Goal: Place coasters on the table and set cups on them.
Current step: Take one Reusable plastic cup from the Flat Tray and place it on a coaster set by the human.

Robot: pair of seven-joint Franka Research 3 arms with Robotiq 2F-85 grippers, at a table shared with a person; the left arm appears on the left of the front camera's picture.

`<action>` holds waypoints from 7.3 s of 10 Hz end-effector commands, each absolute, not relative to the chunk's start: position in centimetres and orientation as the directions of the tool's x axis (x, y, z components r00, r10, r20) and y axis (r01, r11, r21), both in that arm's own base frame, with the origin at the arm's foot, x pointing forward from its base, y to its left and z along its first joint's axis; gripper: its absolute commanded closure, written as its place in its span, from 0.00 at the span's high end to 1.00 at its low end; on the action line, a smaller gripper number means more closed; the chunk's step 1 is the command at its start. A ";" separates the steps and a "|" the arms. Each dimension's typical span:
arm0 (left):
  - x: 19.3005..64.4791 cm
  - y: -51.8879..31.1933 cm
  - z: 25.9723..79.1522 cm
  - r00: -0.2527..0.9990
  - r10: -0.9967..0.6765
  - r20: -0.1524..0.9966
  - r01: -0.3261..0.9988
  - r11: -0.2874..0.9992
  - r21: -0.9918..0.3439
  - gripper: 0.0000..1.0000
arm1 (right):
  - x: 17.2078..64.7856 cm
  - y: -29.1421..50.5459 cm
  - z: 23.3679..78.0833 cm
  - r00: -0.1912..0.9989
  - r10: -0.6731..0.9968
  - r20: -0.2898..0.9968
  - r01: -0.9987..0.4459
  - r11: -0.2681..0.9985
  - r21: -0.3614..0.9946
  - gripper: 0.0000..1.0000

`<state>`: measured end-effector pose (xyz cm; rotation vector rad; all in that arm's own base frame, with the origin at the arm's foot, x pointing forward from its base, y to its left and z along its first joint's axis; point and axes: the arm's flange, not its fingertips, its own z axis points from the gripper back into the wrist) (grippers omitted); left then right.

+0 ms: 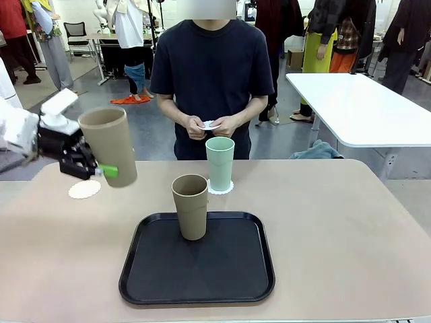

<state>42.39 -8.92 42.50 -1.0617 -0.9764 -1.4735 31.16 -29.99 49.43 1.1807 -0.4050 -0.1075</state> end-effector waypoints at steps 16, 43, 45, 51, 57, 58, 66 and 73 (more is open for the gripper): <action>54.8 6.2 46.8 0.014 -0.273 0.962 0.967 0.249 0.056 0.82 | 31.1 -30.0 49.3 0.922 -0.294 0.254 -0.132 0.378 0.917 1.00; 57.4 12.0 29.5 0.059 -0.317 0.947 0.984 0.179 -0.001 0.82 | 31.1 -30.0 49.3 0.922 -0.294 0.254 -0.132 0.378 0.917 1.00; 58.6 11.8 28.1 0.072 -0.316 0.946 0.982 0.186 -0.013 0.82 | 31.1 -30.0 49.3 0.922 -0.294 0.254 -0.132 0.378 0.917 1.00; 59.1 12.6 25.6 0.041 -0.301 0.953 0.987 0.159 0.008 0.82 | 31.1 -30.0 49.3 0.922 -0.294 0.254 -0.132 0.378 0.917 1.00; 59.4 12.6 24.5 0.031 -0.279 0.960 0.988 0.156 0.014 0.82 | 31.1 -30.0 49.3 0.922 -0.294 0.254 -0.132 0.378 0.917 1.00; 59.4 12.6 24.5 0.032 -0.278 0.960 0.988 0.156 0.012 0.82 | 31.1 -30.0 49.3 0.922 -0.294 0.254 -0.132 0.378 0.917 1.00; 59.8 13.1 23.7 0.064 -0.266 0.962 0.986 0.164 -0.020 0.82 | 31.1 -30.0 49.3 0.922 -0.294 0.254 -0.132 0.378 0.917 1.00; 59.9 13.1 23.1 0.085 -0.285 0.955 0.987 0.154 -0.042 0.82 | 31.1 -30.0 49.3 0.922 -0.294 0.254 -0.132 0.378 0.917 1.00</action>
